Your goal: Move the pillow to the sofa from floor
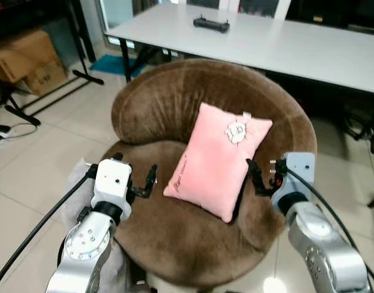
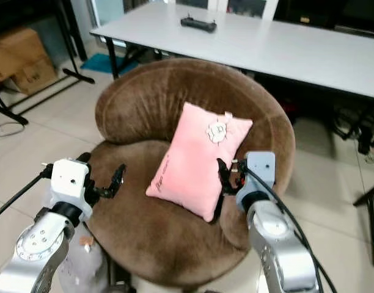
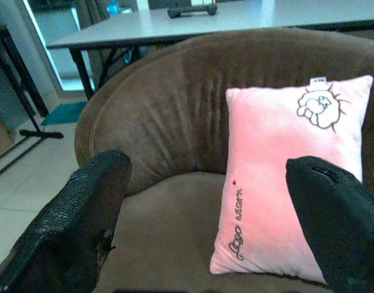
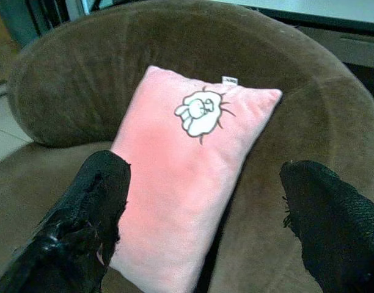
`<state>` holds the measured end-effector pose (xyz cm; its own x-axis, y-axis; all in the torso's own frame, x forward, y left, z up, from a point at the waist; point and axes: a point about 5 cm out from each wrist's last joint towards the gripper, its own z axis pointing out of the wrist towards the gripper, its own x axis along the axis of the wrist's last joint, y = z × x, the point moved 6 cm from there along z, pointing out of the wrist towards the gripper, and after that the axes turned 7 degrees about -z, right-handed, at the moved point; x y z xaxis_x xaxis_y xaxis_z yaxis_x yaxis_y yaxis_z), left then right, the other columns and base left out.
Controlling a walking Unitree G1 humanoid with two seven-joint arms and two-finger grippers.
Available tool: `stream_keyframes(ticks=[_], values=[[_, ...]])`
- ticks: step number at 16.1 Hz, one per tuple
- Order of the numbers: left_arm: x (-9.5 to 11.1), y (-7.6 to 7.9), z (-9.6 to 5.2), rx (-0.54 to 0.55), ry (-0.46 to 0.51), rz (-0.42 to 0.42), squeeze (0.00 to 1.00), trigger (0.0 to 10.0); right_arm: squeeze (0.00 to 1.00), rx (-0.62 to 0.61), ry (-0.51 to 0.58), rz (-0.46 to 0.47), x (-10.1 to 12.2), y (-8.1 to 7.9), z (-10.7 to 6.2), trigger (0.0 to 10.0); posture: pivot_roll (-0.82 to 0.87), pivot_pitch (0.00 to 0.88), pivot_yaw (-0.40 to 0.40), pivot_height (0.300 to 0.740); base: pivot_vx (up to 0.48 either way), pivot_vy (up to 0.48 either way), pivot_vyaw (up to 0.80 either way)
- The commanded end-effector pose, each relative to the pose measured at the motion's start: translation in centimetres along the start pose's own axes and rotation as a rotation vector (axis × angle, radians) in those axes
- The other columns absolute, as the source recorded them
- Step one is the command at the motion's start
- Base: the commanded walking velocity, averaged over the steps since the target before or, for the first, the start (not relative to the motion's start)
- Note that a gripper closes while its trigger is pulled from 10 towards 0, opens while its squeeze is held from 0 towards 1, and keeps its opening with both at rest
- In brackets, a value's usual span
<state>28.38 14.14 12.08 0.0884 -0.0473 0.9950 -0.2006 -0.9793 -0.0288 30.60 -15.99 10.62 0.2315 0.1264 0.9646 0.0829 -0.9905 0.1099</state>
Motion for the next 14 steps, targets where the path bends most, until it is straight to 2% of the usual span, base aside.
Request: stream_keyframes(ticks=[1, 4, 7, 14], values=[[-0.17, -0.48, -0.01, 0.023, -0.005, 0.001, 0.0, 10.0, 0.0, 0.002, -0.007, -0.02, 0.15, 0.06, 0.16, 10.0, 0.03, 0.0, -0.014, 0.74, -0.3, 0.0, 0.0], [-0.21, -0.61, -0.05, 0.021, -0.008, 0.008, 0.0, 10.0, 0.0, -0.015, -0.031, -0.018, -0.26, 0.06, 0.18, 10.0, 0.03, 0.0, -0.013, 0.74, -0.286, 0.0, 0.0], [-0.27, -0.64, -0.08, 0.025, -0.006, 0.014, 0.0, 10.0, 0.0, -0.012, -0.037, -0.05, -0.28, 0.12, 0.38, 10.0, 0.04, 0.0, -0.02, 0.74, 0.0, 0.0, 0.0], [-0.31, -0.95, -0.4, 0.047, -0.006, -0.012, 0.0, 10.0, 0.0, 0.021, -0.038, -0.058, 0.03, -0.17, 0.67, 10.0, 0.04, 0.0, -0.034, 0.74, 0.0, 0.036, 0.0]])
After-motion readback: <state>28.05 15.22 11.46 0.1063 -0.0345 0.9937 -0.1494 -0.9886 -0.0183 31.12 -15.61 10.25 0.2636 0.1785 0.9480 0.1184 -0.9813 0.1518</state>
